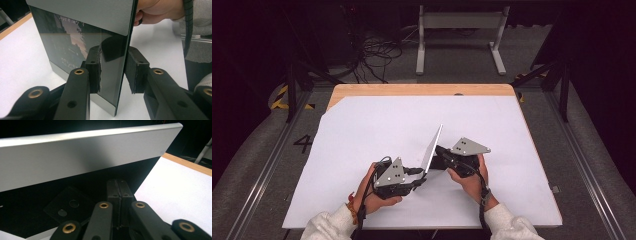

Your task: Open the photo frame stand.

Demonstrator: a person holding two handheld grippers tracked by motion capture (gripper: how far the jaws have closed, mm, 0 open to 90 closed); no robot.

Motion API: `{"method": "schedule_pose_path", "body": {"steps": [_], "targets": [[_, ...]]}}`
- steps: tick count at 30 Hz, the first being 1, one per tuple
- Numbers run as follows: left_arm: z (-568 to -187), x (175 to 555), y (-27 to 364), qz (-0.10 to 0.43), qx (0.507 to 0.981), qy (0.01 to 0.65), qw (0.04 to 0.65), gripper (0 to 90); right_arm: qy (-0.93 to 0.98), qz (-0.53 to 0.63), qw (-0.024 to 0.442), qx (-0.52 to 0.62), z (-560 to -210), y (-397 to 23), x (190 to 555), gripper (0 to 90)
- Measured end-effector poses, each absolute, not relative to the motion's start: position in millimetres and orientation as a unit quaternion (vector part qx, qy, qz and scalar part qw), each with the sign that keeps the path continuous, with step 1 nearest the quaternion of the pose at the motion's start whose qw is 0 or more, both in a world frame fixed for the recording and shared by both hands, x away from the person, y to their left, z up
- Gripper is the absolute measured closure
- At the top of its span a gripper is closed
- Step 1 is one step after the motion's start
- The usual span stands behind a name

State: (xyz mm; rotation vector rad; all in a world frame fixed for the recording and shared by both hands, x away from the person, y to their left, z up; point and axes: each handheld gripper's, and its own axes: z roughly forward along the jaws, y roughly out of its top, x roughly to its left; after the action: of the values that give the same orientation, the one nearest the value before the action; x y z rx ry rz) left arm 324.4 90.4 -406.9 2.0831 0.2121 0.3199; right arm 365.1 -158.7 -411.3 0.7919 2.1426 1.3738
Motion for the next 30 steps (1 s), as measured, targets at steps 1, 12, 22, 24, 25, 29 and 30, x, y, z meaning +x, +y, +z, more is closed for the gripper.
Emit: {"method": "schedule_pose_path", "body": {"steps": [1,12,22,24,25,29,30], "targets": [[-407,324,91,0.132,0.857,0.087,0.490,67.1,0.782,0.500,0.236,0.288,-411,-159,365,90.0],[-402,319,109,0.134,0.853,0.081,0.497,71.2,0.783,0.494,0.251,0.283,-406,-168,354,90.0],[-411,325,112,0.124,0.862,0.091,0.482,79.2,0.797,0.494,0.224,0.266,-398,-167,337,90.0],[-411,324,110,0.128,0.864,0.087,0.479,78.1,0.802,0.491,0.221,0.259,-399,-164,333,90.0],[-411,324,109,0.132,0.864,0.087,0.479,76.6,0.803,0.491,0.220,0.257,-399,-163,331,90.0],[-412,327,109,0.130,0.862,0.094,0.481,75.2,0.812,0.485,0.212,0.248,-400,-159,322,90.0],[-412,328,110,0.129,0.862,0.095,0.482,75.1,0.815,0.481,0.212,0.244,-401,-158,319,90.0]]}}
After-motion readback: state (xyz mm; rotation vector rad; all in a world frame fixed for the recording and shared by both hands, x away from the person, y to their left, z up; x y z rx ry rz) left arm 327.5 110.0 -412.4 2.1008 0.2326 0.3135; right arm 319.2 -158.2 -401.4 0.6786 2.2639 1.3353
